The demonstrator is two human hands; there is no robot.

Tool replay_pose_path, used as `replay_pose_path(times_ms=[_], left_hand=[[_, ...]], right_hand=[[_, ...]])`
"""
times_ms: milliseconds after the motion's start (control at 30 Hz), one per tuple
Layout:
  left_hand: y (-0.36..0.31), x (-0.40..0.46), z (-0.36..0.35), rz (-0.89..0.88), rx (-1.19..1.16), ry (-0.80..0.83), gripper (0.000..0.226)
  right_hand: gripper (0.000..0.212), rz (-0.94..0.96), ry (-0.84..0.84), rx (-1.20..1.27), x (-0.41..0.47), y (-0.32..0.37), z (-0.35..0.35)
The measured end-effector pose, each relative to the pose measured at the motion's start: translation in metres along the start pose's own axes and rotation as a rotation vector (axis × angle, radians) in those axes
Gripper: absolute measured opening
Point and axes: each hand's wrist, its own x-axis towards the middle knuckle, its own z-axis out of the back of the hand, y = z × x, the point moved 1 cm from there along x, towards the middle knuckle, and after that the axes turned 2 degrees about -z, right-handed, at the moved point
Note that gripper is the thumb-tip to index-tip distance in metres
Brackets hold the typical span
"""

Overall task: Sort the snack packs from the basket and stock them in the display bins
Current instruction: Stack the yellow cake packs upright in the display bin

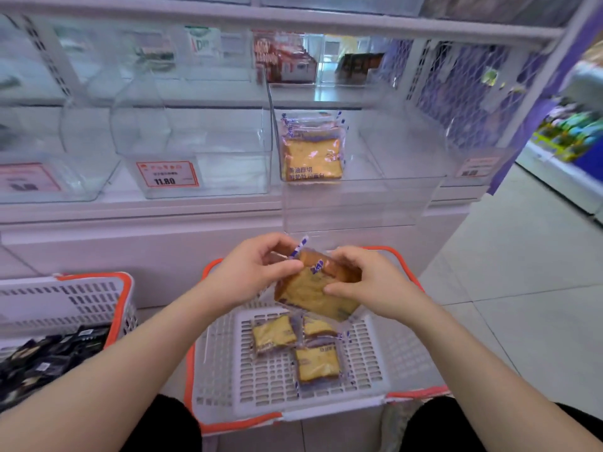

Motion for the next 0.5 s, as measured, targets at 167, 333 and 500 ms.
replay_pose_path(times_ms=[167,333,500], left_hand=[[-0.012,0.004,-0.010,-0.107,-0.122,-0.193,0.015],[-0.021,0.011,-0.003,-0.171,-0.383,-0.368,0.012],[-0.028,0.018,0.005,-0.148,-0.639,-0.434,0.020]], right_hand=[[0.030,0.056,-0.036,-0.011,-0.001,0.011,0.018],[0.031,0.126,-0.433,0.034,-0.014,-0.004,0.050],[0.020,-0.081,-0.345,0.645,-0.010,-0.012,0.044]])
